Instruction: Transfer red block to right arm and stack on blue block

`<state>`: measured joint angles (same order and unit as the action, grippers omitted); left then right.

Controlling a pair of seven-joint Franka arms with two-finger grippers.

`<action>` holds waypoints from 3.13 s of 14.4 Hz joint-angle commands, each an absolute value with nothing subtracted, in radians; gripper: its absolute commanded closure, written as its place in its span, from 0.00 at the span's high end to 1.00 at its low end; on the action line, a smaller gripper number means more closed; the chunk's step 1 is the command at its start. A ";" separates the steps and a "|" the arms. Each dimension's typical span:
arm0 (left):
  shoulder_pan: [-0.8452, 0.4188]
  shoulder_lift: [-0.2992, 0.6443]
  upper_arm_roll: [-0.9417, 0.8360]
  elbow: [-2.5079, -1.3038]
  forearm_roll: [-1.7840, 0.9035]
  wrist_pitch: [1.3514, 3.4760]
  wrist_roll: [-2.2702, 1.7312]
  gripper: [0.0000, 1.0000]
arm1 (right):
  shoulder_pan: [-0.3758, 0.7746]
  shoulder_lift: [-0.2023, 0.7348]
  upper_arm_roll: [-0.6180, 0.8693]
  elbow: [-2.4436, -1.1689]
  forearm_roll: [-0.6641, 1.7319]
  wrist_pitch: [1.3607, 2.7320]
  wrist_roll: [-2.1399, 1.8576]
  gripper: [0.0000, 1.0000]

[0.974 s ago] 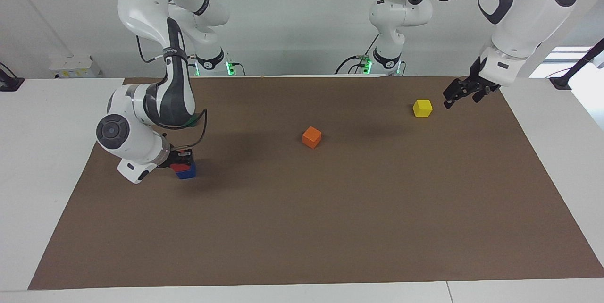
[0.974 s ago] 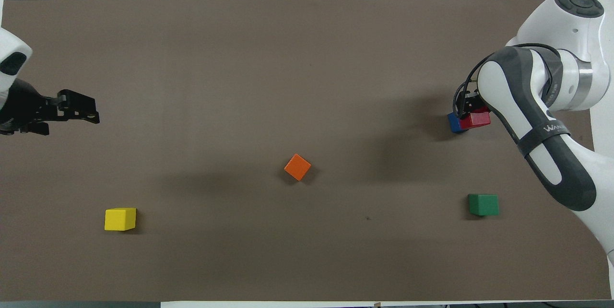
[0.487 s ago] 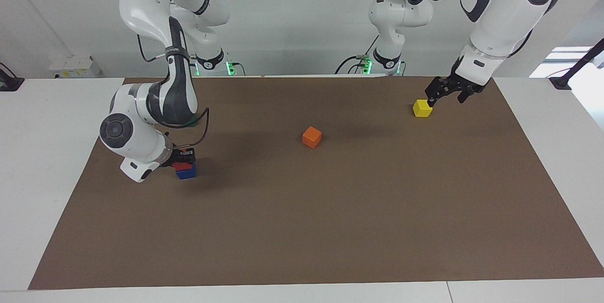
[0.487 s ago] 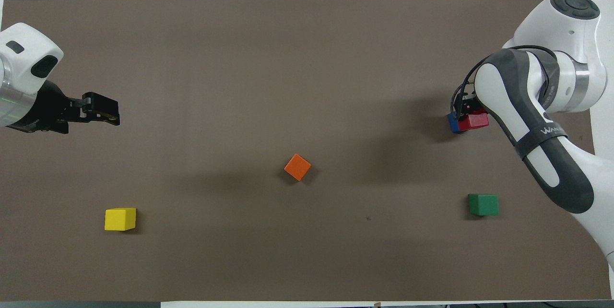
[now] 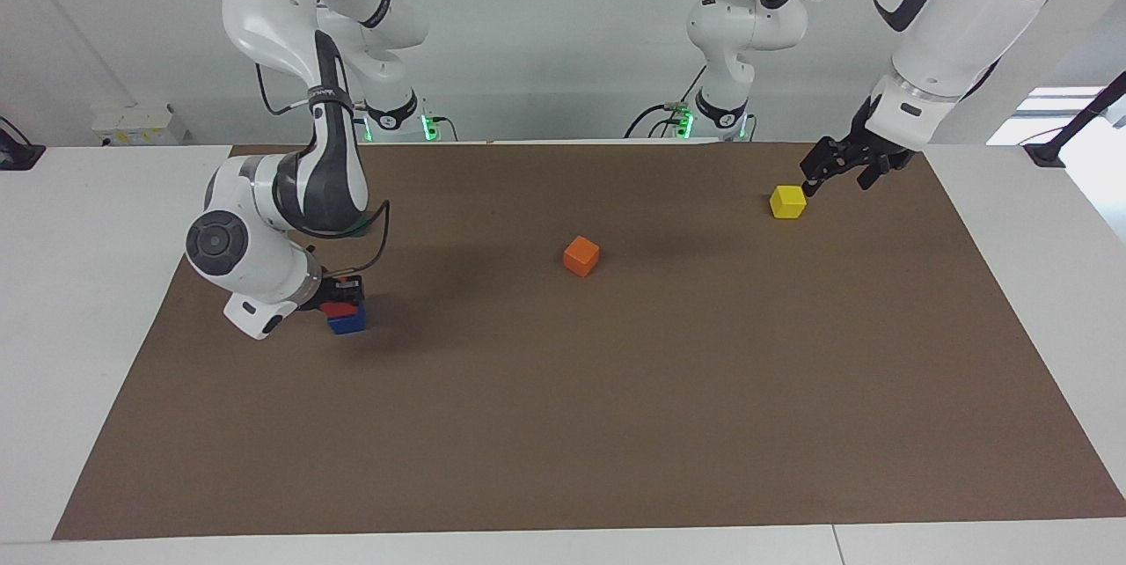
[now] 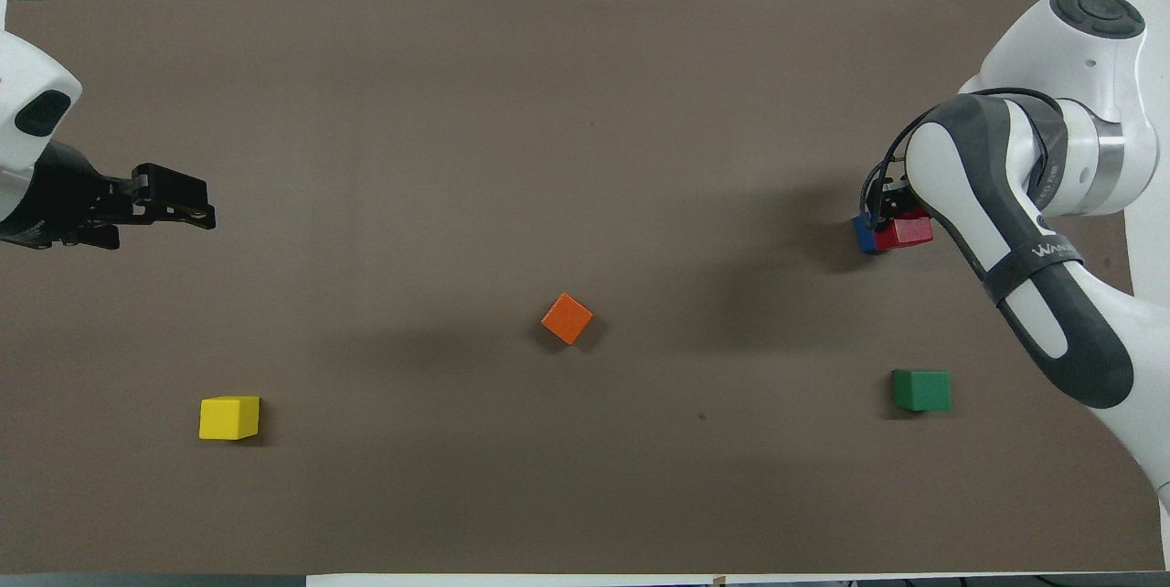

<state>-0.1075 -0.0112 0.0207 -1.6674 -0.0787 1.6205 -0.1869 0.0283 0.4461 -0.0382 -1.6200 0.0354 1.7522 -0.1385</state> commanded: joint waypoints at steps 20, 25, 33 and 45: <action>-0.098 -0.009 0.020 -1.641 -0.123 1.591 -0.183 1.00 | 0.012 0.437 -0.034 -1.678 0.026 1.813 -0.147 0.45; -0.098 -0.009 0.021 -1.638 -0.123 1.592 -0.183 1.00 | 0.012 0.437 -0.034 -1.680 0.026 1.816 -0.149 0.92; -0.092 -0.009 0.025 -1.640 -0.085 1.591 -0.183 1.00 | 0.011 0.437 -0.034 -1.671 0.026 1.813 -0.149 0.98; -0.061 -0.014 0.023 -1.641 -0.017 1.559 -0.183 1.00 | 0.014 0.233 -0.034 -1.647 0.034 1.781 -0.144 1.00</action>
<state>-0.0820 0.0094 0.0284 -1.6210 -0.0341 1.5707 -0.1869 0.0201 0.2943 -0.0392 -1.6299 0.0347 1.7940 -0.1385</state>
